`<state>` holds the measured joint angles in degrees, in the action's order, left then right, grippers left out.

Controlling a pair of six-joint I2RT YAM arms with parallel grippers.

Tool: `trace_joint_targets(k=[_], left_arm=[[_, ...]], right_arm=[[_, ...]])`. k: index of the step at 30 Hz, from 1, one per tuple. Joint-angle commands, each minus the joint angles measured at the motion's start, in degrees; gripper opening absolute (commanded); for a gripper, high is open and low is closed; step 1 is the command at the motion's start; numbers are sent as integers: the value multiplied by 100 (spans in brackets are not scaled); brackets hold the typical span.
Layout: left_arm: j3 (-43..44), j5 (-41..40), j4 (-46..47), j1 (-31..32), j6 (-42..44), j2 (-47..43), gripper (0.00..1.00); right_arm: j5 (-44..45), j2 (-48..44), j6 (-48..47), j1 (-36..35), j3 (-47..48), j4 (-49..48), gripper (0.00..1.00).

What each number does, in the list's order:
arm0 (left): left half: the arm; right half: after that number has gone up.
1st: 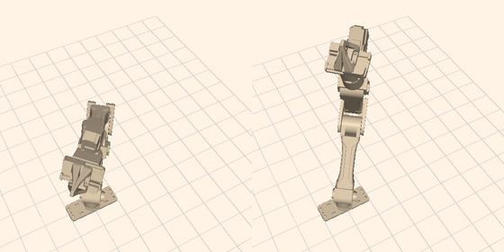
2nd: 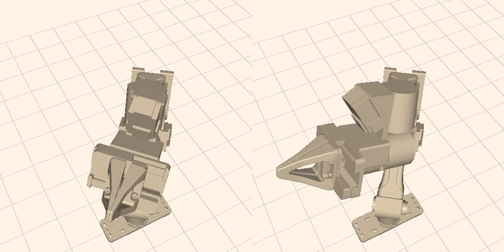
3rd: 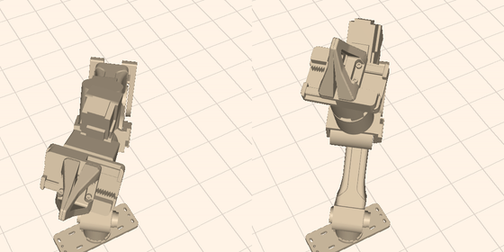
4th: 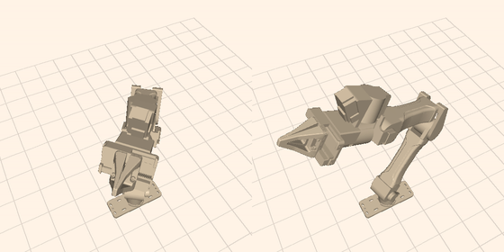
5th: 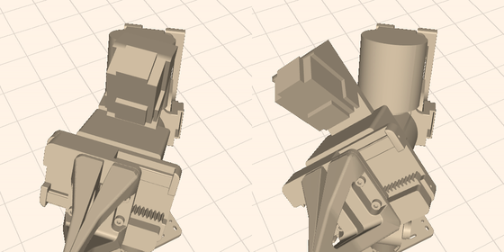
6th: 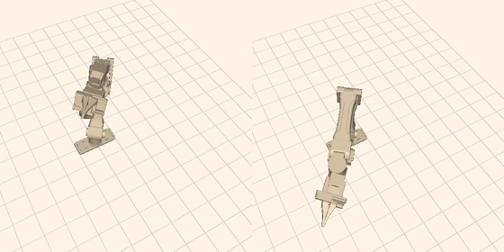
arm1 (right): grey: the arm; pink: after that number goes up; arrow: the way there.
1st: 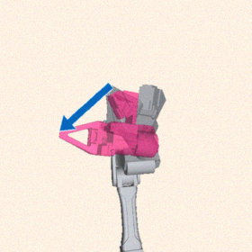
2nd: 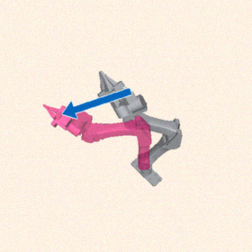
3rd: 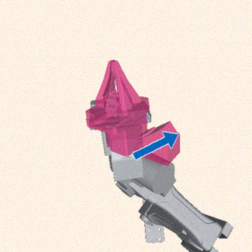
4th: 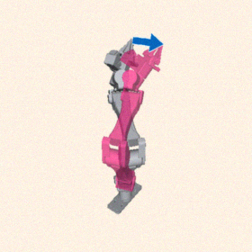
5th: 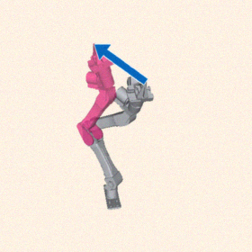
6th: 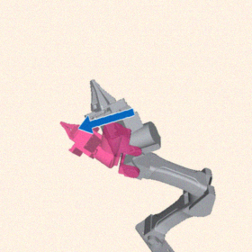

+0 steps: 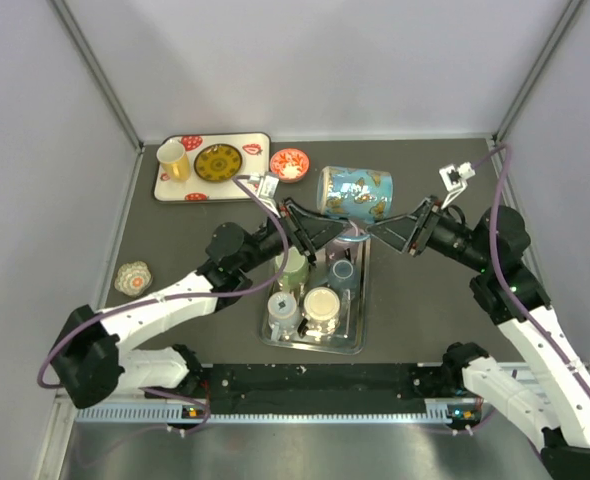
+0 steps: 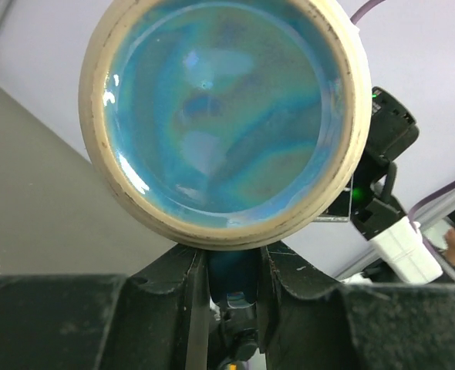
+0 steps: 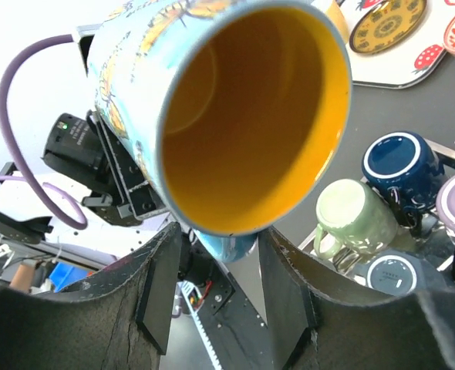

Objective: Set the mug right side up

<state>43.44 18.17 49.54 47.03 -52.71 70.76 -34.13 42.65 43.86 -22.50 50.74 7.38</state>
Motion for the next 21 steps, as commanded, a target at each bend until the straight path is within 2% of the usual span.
trace_joint_targets(k=[1,8,12,18,21], left_arm=[[112,-279,-198,70,1067,-783,0],[-108,-657,-208,219,1368,-1029,0],[-46,-719,-506,351,1727,-1135,0],[182,-947,-1517,728,2527,-1486,0],[121,-1087,-1772,791,2608,-1714,0]], right_arm=[[135,-319,-439,-35,358,80,46],[-129,-152,-88,-35,94,-447,44],[-7,-126,-245,-35,173,-238,44],[538,-345,-764,-35,340,518,44],[688,-529,-878,-26,322,712,44]])
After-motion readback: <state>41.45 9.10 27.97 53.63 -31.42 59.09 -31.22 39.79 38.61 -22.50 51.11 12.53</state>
